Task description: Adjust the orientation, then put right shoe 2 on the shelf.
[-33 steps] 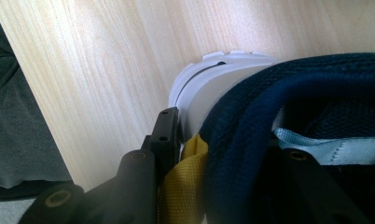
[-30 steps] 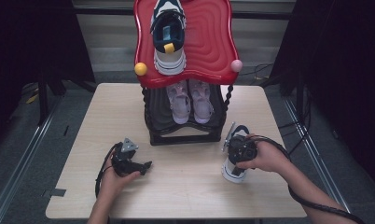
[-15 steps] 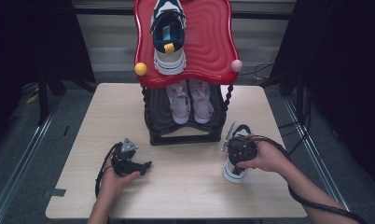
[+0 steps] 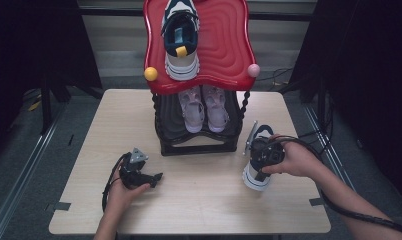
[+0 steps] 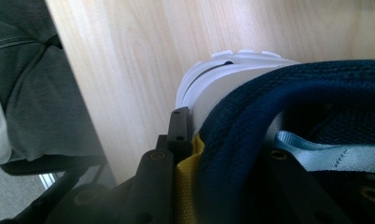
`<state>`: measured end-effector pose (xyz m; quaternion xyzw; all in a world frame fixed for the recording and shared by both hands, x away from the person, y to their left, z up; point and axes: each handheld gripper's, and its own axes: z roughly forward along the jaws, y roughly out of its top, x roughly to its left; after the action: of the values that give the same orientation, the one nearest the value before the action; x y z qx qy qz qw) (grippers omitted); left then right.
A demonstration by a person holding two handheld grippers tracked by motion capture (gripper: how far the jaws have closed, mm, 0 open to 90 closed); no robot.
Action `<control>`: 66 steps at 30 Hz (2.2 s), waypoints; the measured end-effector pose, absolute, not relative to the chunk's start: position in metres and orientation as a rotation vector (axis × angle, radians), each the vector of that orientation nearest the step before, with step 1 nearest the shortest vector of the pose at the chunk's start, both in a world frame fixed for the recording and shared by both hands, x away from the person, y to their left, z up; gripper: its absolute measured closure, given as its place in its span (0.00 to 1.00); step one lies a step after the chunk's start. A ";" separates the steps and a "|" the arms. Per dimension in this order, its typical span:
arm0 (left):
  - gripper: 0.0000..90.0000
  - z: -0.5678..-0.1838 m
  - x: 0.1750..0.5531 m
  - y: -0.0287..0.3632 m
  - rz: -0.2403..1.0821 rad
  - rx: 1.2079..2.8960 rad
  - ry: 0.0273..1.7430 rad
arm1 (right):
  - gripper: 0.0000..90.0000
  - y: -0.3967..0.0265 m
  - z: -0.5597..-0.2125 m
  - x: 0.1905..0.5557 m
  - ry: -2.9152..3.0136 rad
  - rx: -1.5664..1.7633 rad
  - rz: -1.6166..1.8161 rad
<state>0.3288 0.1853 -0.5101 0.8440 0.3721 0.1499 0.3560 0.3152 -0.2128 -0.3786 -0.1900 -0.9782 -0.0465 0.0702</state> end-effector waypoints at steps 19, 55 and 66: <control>0.07 -0.510 0.329 0.185 0.382 2.177 0.965 | 0.82 -0.212 -0.270 0.317 -3.011 -0.437 -0.101; 0.07 -0.510 0.329 0.185 0.384 2.183 0.960 | 0.82 -0.166 -0.077 0.345 -3.338 -0.424 -0.076; 0.07 -0.510 0.329 0.185 0.386 2.186 0.959 | 0.82 -0.128 -0.077 0.372 -3.398 -0.348 -0.098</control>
<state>0.3289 0.1852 -0.5099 0.8456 0.3708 0.1492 0.3540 0.3723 -0.1281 -0.0773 -0.1010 -0.9850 -0.0285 -0.1372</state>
